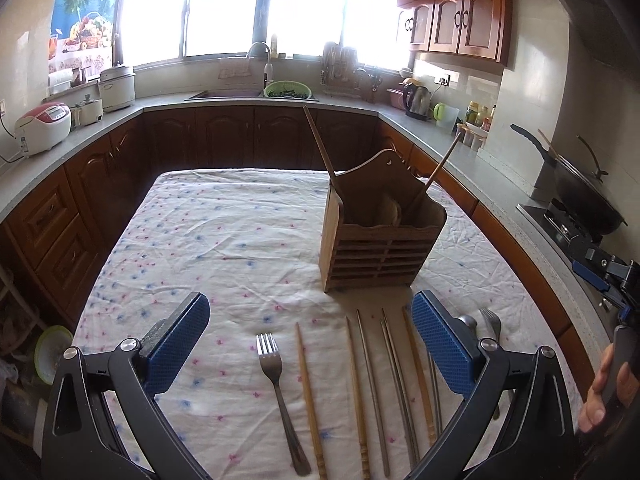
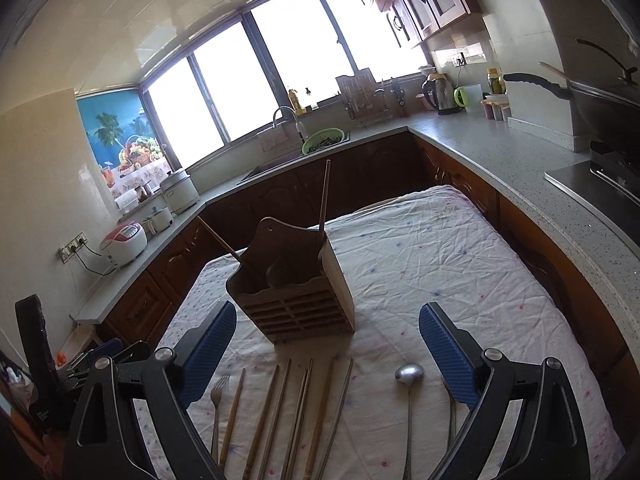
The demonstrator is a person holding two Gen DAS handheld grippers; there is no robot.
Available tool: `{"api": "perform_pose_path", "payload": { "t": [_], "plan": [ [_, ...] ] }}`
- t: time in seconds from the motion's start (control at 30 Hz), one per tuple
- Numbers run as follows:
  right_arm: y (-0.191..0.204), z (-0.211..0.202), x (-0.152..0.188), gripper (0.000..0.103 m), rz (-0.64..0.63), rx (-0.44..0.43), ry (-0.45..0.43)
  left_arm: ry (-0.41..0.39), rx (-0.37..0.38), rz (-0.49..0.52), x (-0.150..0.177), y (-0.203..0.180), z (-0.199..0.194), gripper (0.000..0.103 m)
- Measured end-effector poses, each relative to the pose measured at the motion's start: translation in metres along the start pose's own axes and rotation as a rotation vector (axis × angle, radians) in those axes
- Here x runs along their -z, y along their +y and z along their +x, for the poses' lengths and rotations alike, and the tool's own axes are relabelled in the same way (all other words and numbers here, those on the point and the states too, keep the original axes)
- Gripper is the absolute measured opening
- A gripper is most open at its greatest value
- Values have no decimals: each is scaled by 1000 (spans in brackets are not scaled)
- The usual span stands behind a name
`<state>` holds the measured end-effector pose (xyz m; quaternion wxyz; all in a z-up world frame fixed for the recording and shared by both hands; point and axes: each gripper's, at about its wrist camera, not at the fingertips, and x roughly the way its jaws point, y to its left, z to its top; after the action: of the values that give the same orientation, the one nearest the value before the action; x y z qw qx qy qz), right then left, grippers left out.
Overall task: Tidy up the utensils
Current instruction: 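Withdraw both open tools from the holder back over the utensil row, then close the left tool on a wooden chopstick while the right tool grasps a metal chopstick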
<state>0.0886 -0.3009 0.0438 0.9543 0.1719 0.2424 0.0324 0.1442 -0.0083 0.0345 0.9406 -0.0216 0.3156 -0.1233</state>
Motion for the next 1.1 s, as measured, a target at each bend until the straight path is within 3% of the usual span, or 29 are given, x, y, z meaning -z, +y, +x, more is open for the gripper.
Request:
{"api": "perform_pose_path", "payload": {
  "t": [0.43,0.53,0.77,0.83,0.93,1.1],
  "plan": [
    [-5,22,27,93,-21,69,99,107,-49,26,25,-5,35,103],
    [-7,34,35,92,-20,88,135,147,-44,27,28,-5,50,95],
    [-10,66,50,60,-14,116,225,225,-17,37,35,-13,83,78],
    [-12,76,54,59,-10,110,251,246,-16,49,37,-17,95,71],
    [-13,90,59,48,-14,113,288,279,-4,58,39,-21,111,60],
    [-13,115,66,45,-24,107,346,335,30,65,41,-28,136,52]
  ]
}}
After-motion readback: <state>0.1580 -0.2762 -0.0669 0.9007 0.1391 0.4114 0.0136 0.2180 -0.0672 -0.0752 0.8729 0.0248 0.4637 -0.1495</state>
